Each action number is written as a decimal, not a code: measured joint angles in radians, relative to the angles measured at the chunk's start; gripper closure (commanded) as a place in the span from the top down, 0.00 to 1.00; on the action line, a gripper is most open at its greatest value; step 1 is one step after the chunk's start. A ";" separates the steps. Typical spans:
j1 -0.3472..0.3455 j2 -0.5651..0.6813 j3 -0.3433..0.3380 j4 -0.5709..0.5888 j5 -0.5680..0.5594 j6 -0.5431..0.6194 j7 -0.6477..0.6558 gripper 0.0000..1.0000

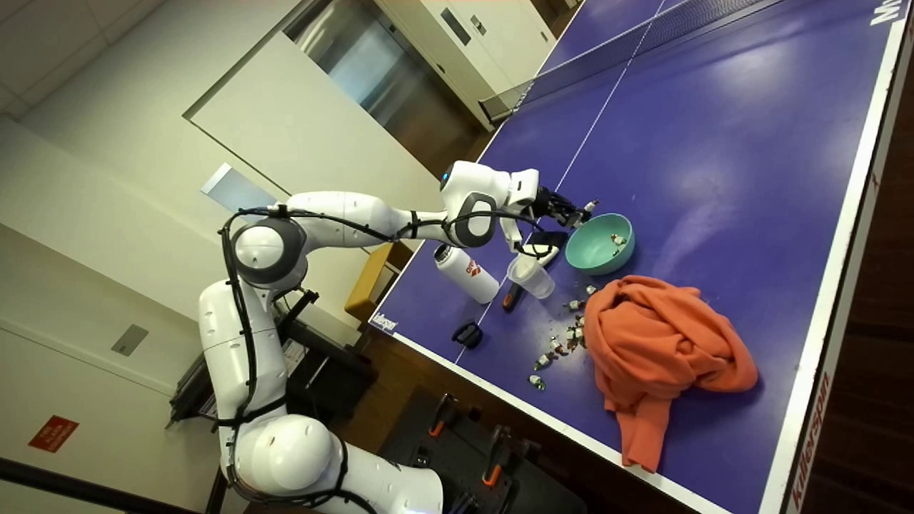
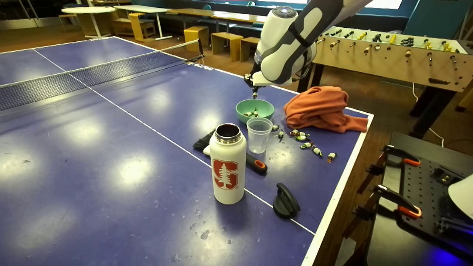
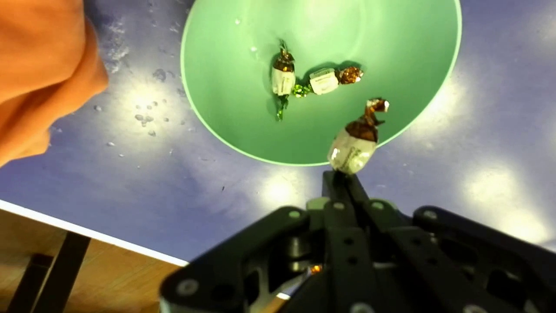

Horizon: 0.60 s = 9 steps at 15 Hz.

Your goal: Put some sweets in the bowl

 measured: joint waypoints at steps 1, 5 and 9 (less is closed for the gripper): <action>-0.020 0.023 0.013 0.033 -0.004 -0.017 0.013 0.01; -0.071 0.077 0.037 0.134 -0.031 -0.085 0.072 0.36; -0.117 0.084 0.069 0.185 -0.069 -0.126 0.115 0.65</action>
